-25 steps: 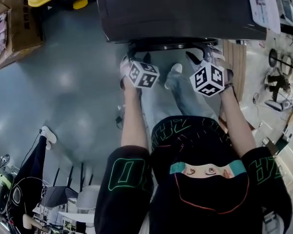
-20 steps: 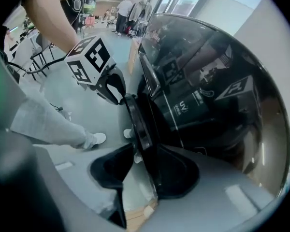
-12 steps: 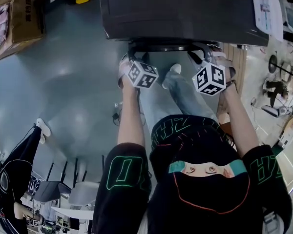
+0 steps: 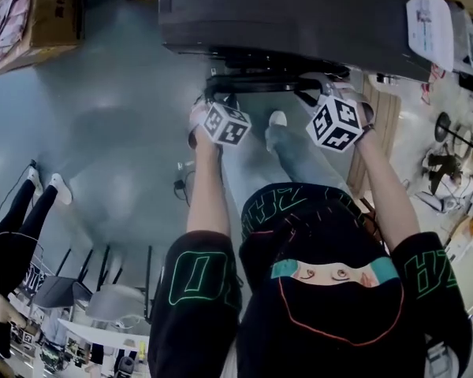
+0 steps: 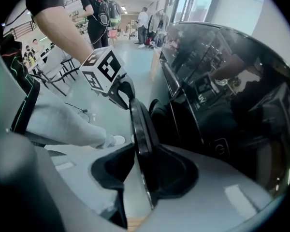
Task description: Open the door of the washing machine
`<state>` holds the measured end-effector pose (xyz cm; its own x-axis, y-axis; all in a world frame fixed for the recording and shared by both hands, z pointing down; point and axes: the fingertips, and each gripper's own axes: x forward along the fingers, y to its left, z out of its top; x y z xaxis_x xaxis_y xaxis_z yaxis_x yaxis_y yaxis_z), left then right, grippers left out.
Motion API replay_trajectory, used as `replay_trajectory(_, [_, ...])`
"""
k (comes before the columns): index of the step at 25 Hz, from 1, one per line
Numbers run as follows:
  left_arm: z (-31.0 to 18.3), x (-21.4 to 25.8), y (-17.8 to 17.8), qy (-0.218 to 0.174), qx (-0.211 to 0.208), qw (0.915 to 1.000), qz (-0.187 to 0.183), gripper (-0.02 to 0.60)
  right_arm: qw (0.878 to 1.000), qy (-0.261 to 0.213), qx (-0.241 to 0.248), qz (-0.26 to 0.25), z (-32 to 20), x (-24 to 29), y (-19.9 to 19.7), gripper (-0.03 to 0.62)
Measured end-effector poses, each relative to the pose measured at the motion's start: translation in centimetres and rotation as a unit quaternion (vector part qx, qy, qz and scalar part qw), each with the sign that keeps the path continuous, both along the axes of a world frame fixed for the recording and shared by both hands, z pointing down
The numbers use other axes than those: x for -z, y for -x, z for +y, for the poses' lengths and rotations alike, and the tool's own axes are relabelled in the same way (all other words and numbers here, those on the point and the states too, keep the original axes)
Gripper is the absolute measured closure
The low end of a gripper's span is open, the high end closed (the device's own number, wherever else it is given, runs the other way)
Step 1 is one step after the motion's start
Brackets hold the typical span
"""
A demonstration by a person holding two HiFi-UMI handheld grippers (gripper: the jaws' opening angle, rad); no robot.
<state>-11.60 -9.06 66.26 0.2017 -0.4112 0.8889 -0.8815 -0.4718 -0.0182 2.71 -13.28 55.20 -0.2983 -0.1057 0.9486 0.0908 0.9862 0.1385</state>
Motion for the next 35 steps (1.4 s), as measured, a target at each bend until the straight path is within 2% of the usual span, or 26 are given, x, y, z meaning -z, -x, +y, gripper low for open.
replay_trajectory(4, [2.9, -0.2, -1.2, 0.020, 0.044, 0.9988, 0.004, 0.407, 0.999, 0.015, 0.042, 0.001, 1.9, -0.1, -0.8, 0.451])
replay_trajectory(13, [10.6, -0.2, -5.3, 0.022, 0.153, 0.9880, 0.011, 0.408, 0.988, 0.029, 0.154, -0.015, 6.9, 0.0, -3.6, 0.453])
replay_trajectory(20, [16.1, -0.3, -9.7, 0.026, 0.235, 0.9713, 0.022, 0.408, 0.971, 0.032, 0.235, -0.013, 10.3, -0.1, -6.3, 0.451])
replay_trajectory(28, [20.5, -0.7, -15.3, 0.039, 0.296, 0.9542, 0.025, 0.411, 0.957, 0.034, 0.286, -0.004, 13.1, -0.4, -9.9, 0.448])
replay_trajectory(32, [22.6, -1.1, -17.7, 0.014, 0.339, 0.9408, 0.000, 0.414, 0.947, 0.029, 0.319, -0.018, 14.3, -0.7, -11.4, 0.445])
replay_trajectory(35, [24.7, -1.0, -21.8, 0.001, 0.354, 0.9351, 0.004, 0.421, 0.942, 0.031, 0.334, -0.020, 15.7, -0.7, -14.3, 0.442])
